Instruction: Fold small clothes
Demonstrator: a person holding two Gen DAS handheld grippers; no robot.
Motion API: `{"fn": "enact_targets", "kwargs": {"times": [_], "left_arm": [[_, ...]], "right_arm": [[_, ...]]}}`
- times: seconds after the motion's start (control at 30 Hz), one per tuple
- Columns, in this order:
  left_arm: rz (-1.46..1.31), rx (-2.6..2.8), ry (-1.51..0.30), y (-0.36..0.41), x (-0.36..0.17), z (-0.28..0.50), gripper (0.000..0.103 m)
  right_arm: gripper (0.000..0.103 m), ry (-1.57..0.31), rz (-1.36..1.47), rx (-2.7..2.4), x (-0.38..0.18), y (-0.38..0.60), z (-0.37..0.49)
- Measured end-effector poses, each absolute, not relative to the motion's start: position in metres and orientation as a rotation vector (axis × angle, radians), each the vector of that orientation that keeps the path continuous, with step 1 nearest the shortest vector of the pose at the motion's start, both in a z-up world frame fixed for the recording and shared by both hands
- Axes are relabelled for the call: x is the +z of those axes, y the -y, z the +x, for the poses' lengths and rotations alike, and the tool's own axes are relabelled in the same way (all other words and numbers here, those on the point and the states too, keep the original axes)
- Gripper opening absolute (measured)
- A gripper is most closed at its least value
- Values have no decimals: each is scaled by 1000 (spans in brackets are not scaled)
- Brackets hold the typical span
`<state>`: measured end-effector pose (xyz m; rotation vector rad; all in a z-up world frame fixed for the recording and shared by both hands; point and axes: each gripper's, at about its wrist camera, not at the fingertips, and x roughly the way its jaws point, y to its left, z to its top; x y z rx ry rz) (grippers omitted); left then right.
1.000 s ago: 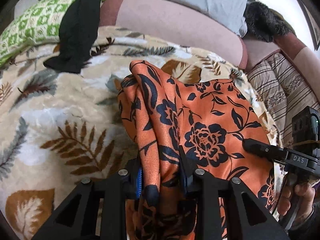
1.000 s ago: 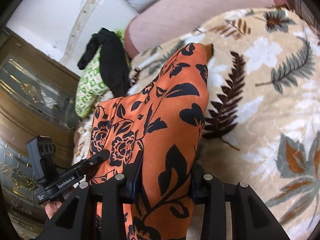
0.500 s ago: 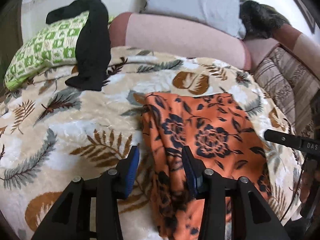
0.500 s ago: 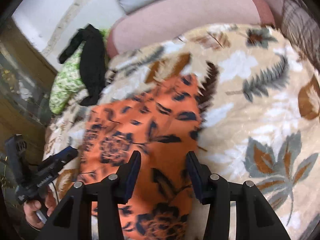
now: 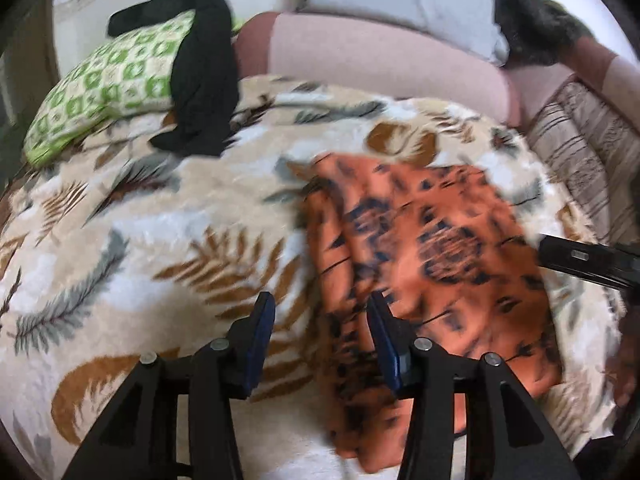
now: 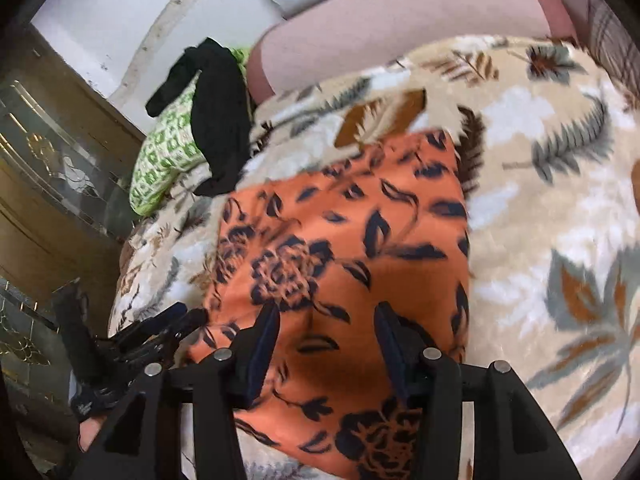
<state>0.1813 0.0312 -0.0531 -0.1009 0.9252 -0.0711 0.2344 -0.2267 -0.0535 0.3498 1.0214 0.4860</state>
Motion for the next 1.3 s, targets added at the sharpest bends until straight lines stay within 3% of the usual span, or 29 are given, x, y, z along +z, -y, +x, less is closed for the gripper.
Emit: {"fn": "enact_targets", "kwargs": {"times": [0.17, 0.3, 0.33, 0.4, 0.63, 0.77, 0.9, 0.97, 1.03, 1.2, 1.3], "left_arm": [[-80, -148, -908, -10, -47, 207, 52], [-98, -63, -993, -14, -75, 254, 52], [-112, -34, -1033, -19, -86, 263, 59], [-193, -30, -1079, -30, -96, 270, 63], [-177, -14, -990, -33, -70, 281, 63], [-135, 42, -1092, -38, -94, 303, 63], [-139, 51, -1056, -38, -83, 293, 64], [-137, 47, -1039, -36, -74, 285, 64], [-133, 44, -1022, -38, -63, 274, 64], [-142, 37, -961, -40, -33, 236, 64], [-158, 33, -944, -41, -21, 209, 65]], "right_arm": [[55, -1046, 421, 442, -66, 229, 276], [55, -1072, 502, 446, -87, 235, 296], [55, -1076, 517, 444, -92, 236, 299], [55, -1074, 533, 453, -94, 237, 300], [57, -1066, 469, 489, -83, 231, 286], [57, -1075, 451, 490, -88, 228, 281], [58, -1032, 450, 491, -75, 227, 270], [65, -1064, 415, 475, -82, 221, 269], [66, -1098, 366, 456, -90, 215, 268], [66, -1016, 348, 447, -52, 212, 233], [72, -1008, 337, 446, -49, 208, 208]]}}
